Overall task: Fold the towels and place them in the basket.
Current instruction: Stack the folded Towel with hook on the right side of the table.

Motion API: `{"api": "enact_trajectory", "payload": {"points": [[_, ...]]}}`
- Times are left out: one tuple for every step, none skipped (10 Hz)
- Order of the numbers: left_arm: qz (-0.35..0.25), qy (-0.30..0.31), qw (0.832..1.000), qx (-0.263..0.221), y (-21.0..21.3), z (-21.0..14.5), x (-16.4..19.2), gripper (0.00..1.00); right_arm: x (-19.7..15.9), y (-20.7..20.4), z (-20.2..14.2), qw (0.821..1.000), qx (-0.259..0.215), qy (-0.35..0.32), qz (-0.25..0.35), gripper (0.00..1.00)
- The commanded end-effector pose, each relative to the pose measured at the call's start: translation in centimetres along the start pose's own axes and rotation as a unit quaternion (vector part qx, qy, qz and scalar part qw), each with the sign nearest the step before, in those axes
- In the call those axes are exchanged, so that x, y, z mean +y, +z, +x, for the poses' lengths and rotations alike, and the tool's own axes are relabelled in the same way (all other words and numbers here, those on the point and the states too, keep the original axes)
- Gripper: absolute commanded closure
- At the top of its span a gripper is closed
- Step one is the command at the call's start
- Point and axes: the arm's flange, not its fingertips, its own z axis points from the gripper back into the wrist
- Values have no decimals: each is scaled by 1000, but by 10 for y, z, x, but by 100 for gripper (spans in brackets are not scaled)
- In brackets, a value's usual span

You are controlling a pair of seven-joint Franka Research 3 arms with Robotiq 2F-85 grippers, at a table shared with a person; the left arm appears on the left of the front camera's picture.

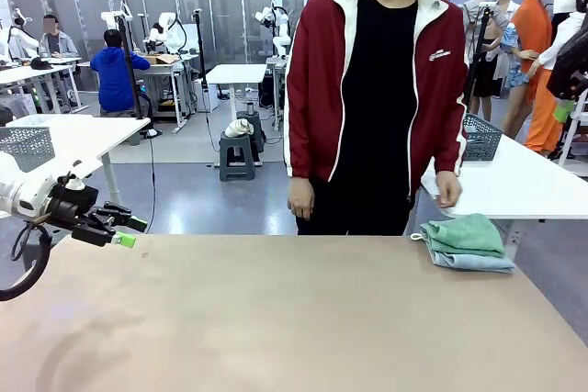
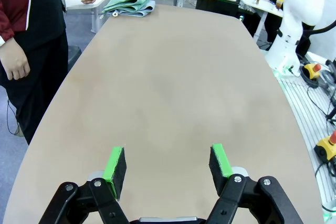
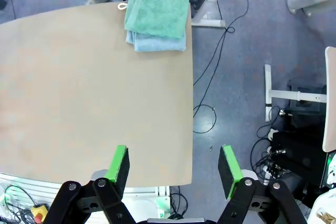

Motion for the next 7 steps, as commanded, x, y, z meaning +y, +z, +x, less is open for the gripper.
{"api": "enact_trajectory", "payload": {"points": [[-8,-4,1000,-1,1,2,1,19,-2,1,2,1000,6,8,-1,15],[-8,-4,1000,-1,1,2,1,19,-2,1,2,1000,6,8,-1,15],[-8,-4,1000,-1,1,2,1,19,-2,1,2,1000,6,8,-1,15],[-8,-4,1000,-1,1,2,1,19,-2,1,2,1000,6,8,-1,15],[-8,-4,1000,-1,1,2,1,19,-2,1,2,1000,6,8,-1,15],[-8,-4,1000,-1,1,2,1,19,-2,1,2,1000,6,8,-1,15],[-8,-4,1000,-1,1,2,1,19,-2,1,2,1000,6,8,-1,15]]}}
